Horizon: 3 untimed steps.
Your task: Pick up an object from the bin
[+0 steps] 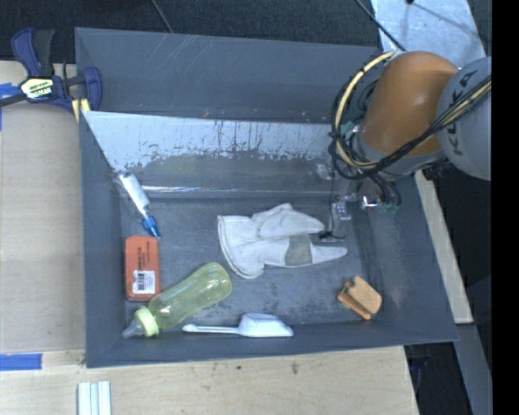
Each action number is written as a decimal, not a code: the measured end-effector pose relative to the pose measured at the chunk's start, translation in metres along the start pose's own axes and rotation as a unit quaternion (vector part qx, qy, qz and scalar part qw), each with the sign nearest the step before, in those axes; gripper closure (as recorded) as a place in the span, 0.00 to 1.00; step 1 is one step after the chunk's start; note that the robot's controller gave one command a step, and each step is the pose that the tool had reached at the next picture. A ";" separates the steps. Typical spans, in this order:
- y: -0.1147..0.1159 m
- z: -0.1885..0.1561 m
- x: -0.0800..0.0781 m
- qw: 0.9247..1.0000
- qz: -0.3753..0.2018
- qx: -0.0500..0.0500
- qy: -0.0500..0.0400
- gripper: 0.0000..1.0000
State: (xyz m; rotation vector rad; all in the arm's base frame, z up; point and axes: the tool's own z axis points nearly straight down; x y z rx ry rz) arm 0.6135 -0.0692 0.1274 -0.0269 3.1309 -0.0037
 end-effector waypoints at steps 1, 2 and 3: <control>0.020 0.027 -0.001 0.998 0.068 -0.001 0.007 0.00; 0.028 0.045 -0.006 0.998 0.063 -0.001 0.005 0.00; 0.070 0.053 0.009 0.997 0.079 0.000 0.004 0.00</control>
Offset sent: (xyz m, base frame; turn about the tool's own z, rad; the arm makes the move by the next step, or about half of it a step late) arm 0.0060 0.0297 -0.0476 0.1249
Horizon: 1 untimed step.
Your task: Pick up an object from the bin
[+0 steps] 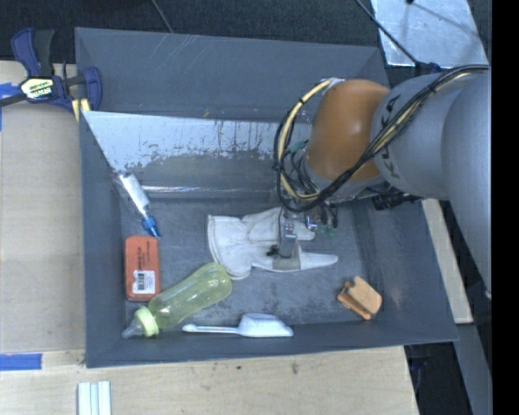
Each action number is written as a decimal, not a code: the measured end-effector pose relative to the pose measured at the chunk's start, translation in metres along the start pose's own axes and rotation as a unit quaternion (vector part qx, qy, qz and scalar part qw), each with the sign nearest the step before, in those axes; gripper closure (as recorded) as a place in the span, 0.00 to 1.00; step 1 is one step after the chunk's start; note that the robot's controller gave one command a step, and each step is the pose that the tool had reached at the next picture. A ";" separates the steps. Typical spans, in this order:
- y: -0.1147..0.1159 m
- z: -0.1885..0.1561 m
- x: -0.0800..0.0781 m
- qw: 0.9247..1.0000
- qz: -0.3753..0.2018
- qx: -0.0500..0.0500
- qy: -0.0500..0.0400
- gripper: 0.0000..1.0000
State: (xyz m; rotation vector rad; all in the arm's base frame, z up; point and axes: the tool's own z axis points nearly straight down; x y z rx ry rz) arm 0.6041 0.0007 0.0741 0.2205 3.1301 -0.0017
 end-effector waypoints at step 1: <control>-0.019 0.002 0.023 1.000 0.016 -0.001 0.001 1.00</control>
Offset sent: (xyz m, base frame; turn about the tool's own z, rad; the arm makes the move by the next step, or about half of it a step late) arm 0.0000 0.0000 0.0000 0.0000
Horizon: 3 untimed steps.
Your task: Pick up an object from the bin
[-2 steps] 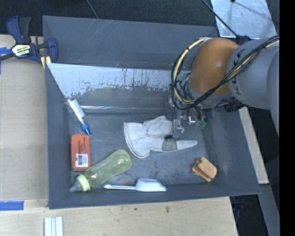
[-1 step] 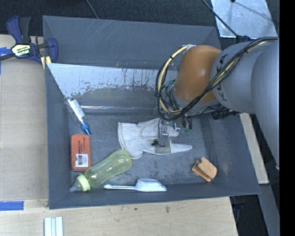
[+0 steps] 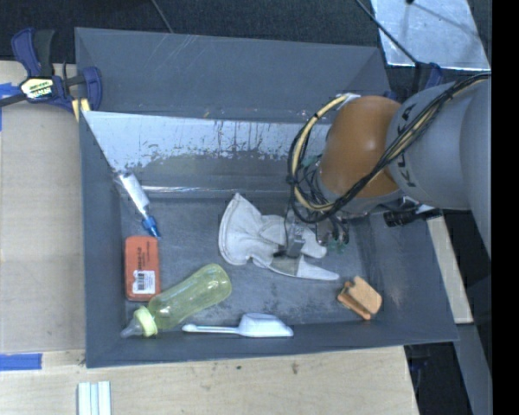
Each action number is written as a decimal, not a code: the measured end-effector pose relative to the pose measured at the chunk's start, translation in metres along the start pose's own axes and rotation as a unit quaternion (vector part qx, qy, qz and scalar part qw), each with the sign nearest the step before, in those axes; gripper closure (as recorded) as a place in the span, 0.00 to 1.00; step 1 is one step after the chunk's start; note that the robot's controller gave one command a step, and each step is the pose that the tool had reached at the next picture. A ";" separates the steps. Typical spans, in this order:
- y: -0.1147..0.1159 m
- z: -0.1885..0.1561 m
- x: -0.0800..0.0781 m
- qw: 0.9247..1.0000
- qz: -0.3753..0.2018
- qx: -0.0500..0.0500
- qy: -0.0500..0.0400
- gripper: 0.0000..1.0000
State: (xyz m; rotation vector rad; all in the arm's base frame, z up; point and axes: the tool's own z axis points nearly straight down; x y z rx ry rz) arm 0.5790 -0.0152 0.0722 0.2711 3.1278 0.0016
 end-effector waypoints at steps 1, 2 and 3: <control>0.000 0.000 0.000 1.000 0.000 0.000 0.000 1.00; 0.006 -0.121 -0.008 1.000 -0.018 0.000 0.000 1.00; 0.006 -0.121 -0.008 1.000 -0.018 0.001 0.000 1.00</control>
Offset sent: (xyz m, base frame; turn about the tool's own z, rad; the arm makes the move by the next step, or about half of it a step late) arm 0.0082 0.0047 0.1212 -0.0363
